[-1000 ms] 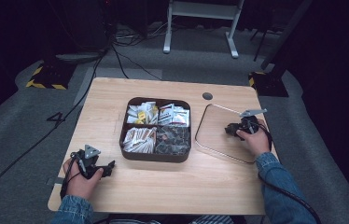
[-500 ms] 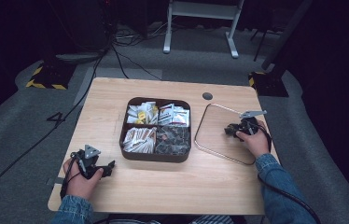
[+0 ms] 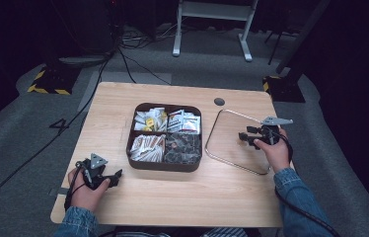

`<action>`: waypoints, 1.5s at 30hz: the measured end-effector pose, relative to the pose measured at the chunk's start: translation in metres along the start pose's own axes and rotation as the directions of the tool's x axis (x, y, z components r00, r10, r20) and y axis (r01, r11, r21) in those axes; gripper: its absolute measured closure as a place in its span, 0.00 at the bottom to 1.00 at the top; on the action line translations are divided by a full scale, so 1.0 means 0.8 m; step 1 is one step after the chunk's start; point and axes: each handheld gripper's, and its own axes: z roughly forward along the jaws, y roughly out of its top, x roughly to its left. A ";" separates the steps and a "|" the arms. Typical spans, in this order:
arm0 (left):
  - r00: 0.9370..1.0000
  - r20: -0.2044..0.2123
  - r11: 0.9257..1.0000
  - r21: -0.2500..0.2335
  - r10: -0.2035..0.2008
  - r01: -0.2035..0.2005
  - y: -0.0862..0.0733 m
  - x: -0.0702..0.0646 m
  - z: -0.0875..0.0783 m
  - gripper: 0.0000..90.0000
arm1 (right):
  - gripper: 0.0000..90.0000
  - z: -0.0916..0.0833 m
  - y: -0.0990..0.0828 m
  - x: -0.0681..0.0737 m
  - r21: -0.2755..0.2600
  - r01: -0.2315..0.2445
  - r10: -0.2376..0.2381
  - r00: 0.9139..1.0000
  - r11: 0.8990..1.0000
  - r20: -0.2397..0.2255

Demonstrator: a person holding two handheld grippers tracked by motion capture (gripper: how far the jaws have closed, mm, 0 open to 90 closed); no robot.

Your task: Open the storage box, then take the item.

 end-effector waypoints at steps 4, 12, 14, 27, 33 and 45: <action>1.000 0.015 1.000 0.002 0.014 -0.014 0.005 -0.005 -0.004 0.26 | 0.45 -0.012 -0.008 0.013 -0.046 -0.019 0.017 0.999 0.999 -0.027; 0.998 0.051 0.998 -0.050 0.024 -0.022 0.021 -0.015 -0.023 0.21 | 0.43 -0.020 -0.024 0.034 -0.066 -0.024 0.022 0.999 0.998 -0.037; 0.998 0.058 0.997 -0.071 0.027 -0.022 0.027 -0.019 -0.029 0.22 | 0.43 -0.021 -0.023 0.039 -0.071 -0.026 0.022 0.999 0.997 -0.048; 0.995 0.093 0.980 -0.191 -0.040 0.058 0.074 -0.022 -0.048 0.37 | 0.43 -0.040 -0.038 0.058 -0.057 0.011 -0.013 1.000 0.998 -0.028; 0.994 0.100 0.985 -0.175 0.032 -0.014 0.098 -0.037 -0.031 0.48 | 0.43 -0.053 -0.051 0.056 -0.054 -0.002 0.001 1.000 0.999 -0.005; 0.993 0.048 0.989 -0.110 0.107 -0.102 0.114 -0.065 -0.009 0.46 | 0.43 -0.062 -0.057 0.058 -0.062 -0.004 0.004 1.000 0.998 0.000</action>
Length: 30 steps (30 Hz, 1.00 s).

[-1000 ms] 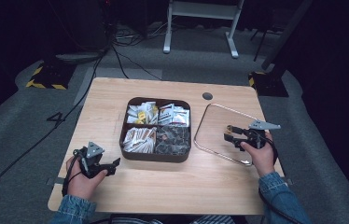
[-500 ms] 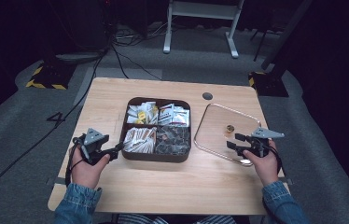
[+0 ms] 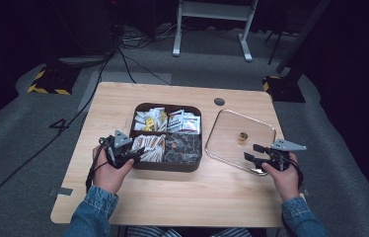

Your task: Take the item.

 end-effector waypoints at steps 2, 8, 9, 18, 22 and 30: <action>1.000 -0.006 1.000 0.013 0.010 -0.010 0.000 -0.001 0.006 0.45 | 0.43 0.001 0.000 0.001 0.000 0.005 -0.005 1.000 1.000 -0.004; 0.999 -0.014 0.996 0.075 0.049 -0.048 0.000 0.002 0.024 0.53 | 0.42 0.000 -0.004 0.003 0.008 0.000 0.000 1.000 1.000 -0.005; 0.998 -0.020 0.994 0.090 0.057 -0.055 0.000 0.003 0.026 0.57 | 0.42 -0.001 -0.005 0.003 0.003 -0.009 0.009 1.000 1.000 -0.009; 0.994 -0.052 0.985 0.150 0.091 -0.083 0.002 0.008 0.043 0.76 | 0.42 -0.010 -0.013 0.004 0.005 -0.024 0.024 1.000 1.000 -0.004; 0.994 -0.061 0.981 0.174 0.093 -0.081 0.004 0.010 0.048 0.85 | 0.42 -0.016 -0.015 0.002 -0.004 -0.034 0.034 0.999 0.999 0.004; 0.985 -0.120 0.975 0.199 0.124 -0.099 0.008 0.011 0.055 0.92 | 0.42 -0.022 -0.021 0.001 -0.007 -0.048 0.048 0.999 0.999 0.008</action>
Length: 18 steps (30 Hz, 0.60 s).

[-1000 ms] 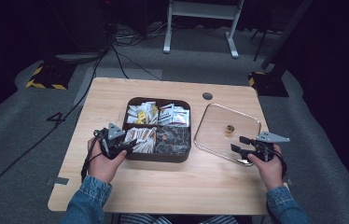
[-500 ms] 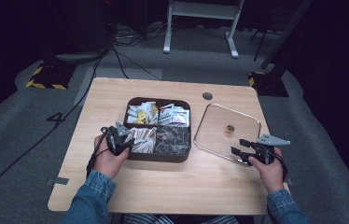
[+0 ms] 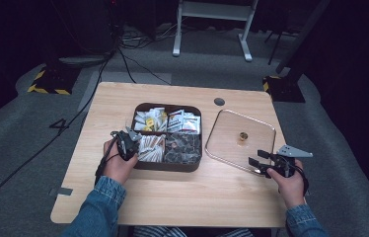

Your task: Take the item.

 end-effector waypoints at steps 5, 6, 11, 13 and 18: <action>1.000 0.000 1.000 0.008 -0.014 0.014 0.003 -0.002 0.006 0.85 | 0.42 -0.002 -0.003 0.001 -0.001 0.008 -0.008 1.000 1.000 -0.003; 1.000 -0.005 1.000 0.011 -0.010 0.010 0.004 -0.003 0.006 0.85 | 0.42 -0.002 -0.003 0.002 -0.002 0.007 -0.007 1.000 1.000 -0.004; 1.000 -0.012 1.000 0.013 -0.002 0.003 0.001 0.001 0.007 0.97 | 0.42 -0.003 -0.002 0.003 -0.010 0.018 -0.018 1.000 1.000 -0.017; 1.000 -0.007 1.000 0.002 -0.012 0.012 0.001 0.003 0.006 0.97 | 0.42 -0.002 -0.002 0.005 -0.006 0.017 -0.017 1.000 1.000 -0.020; 0.999 0.020 0.997 -0.052 -0.048 0.049 -0.001 0.010 -0.004 0.98 | 0.42 0.002 -0.003 0.006 0.004 0.020 -0.020 0.999 1.000 -0.028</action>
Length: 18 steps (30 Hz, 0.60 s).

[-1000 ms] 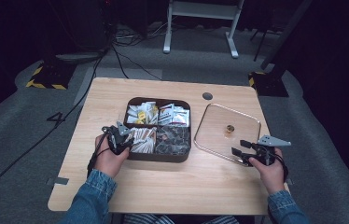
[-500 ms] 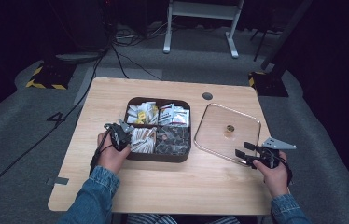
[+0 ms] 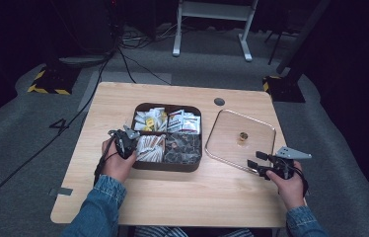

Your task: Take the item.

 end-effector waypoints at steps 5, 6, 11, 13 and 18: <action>0.997 0.066 0.998 -0.052 -0.042 0.046 0.000 0.005 -0.015 0.98 | 0.42 0.002 0.002 0.000 -0.001 0.003 -0.003 1.000 1.000 -0.004; 0.995 0.085 0.997 -0.058 -0.050 0.055 0.000 0.007 -0.017 0.98 | 0.42 0.003 0.002 0.000 -0.001 0.003 -0.003 1.000 1.000 -0.005; 0.982 0.165 0.986 -0.118 -0.096 0.116 -0.002 0.015 -0.035 0.98 | 0.42 0.007 0.004 -0.001 -0.001 0.008 -0.008 1.000 1.000 -0.013; 0.978 0.184 0.983 -0.136 -0.096 0.122 -0.003 0.015 -0.042 0.98 | 0.42 0.009 0.005 0.000 -0.002 0.007 -0.007 1.000 1.000 -0.019; 0.967 0.236 0.975 -0.177 -0.094 0.138 -0.002 0.015 -0.059 0.98 | 0.42 0.016 0.008 0.002 0.001 0.010 -0.010 0.999 1.000 -0.034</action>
